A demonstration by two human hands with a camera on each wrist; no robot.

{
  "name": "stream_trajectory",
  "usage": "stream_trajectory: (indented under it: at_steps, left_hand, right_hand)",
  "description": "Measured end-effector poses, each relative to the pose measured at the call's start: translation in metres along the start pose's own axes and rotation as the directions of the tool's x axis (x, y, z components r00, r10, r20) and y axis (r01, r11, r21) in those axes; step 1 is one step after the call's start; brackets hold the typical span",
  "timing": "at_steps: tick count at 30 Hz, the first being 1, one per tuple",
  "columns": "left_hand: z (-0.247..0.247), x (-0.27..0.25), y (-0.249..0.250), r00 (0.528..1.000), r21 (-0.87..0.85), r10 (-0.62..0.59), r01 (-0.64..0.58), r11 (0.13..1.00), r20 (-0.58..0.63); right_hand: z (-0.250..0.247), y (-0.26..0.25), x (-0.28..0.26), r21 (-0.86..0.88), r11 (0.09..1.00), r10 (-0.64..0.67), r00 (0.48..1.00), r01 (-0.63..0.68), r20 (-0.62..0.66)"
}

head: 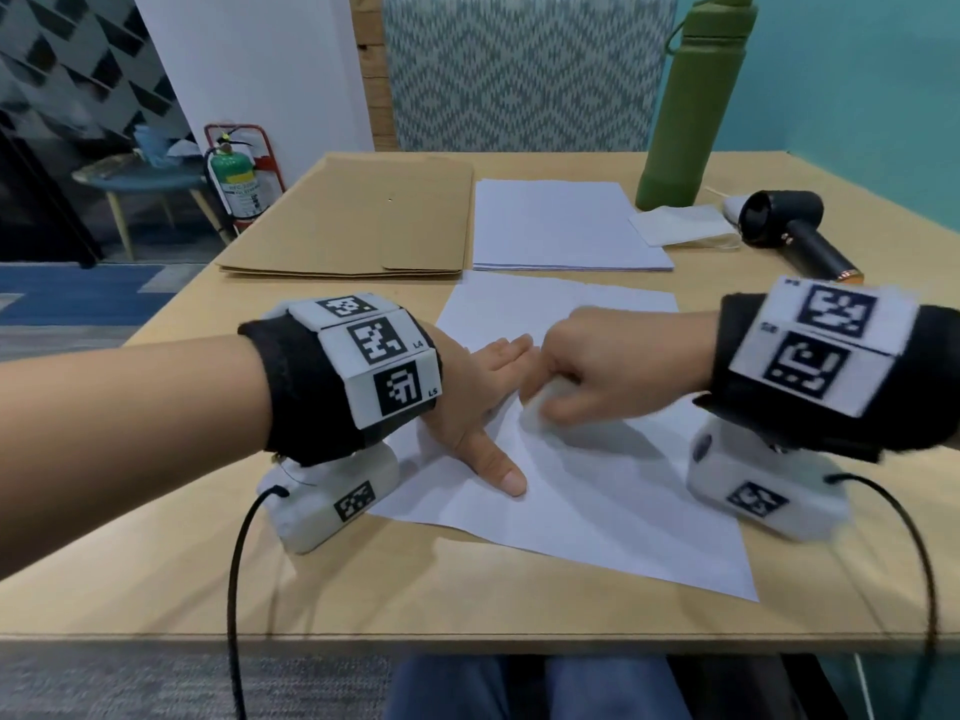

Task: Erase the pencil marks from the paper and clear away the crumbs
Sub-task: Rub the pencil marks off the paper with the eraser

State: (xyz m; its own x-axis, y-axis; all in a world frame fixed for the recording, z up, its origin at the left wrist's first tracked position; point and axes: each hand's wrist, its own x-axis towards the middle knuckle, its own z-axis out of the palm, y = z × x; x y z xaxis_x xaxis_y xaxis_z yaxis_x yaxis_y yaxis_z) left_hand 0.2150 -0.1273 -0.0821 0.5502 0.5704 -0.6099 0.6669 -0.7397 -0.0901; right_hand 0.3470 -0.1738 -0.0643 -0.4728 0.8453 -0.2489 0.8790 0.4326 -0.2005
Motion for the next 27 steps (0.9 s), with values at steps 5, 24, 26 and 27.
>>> stream_trajectory:
  at_steps: [5, 24, 26, 27]
  left_hand:
    - [0.001, 0.0, 0.0, 1.0, 0.016, -0.01, 0.01, 1.0, -0.004]
    - [-0.001, 0.002, -0.001, 0.999, 0.013, -0.004, 0.004, 1.0, 0.034]
    - [-0.001, 0.001, 0.0, 0.999, 0.022, -0.014, 0.013, 1.0, 0.04]
    - [-0.001, 0.001, 0.0, 0.999, 0.027, -0.019, 0.018, 0.999, 0.041]
  right_hand:
    - [0.006, 0.001, -0.01, 0.044, 0.996, -0.074, 0.997, 0.074, 0.002]
    - [0.006, 0.01, -0.007, -0.018, 0.985, -0.175, 0.984, 0.174, -0.029]
    - [0.004, 0.011, -0.014, 0.039, 0.981, -0.193, 0.978, 0.19, 0.081]
    - [0.002, 0.01, -0.018, 0.058, 0.981, -0.194, 0.969, 0.187, 0.15]
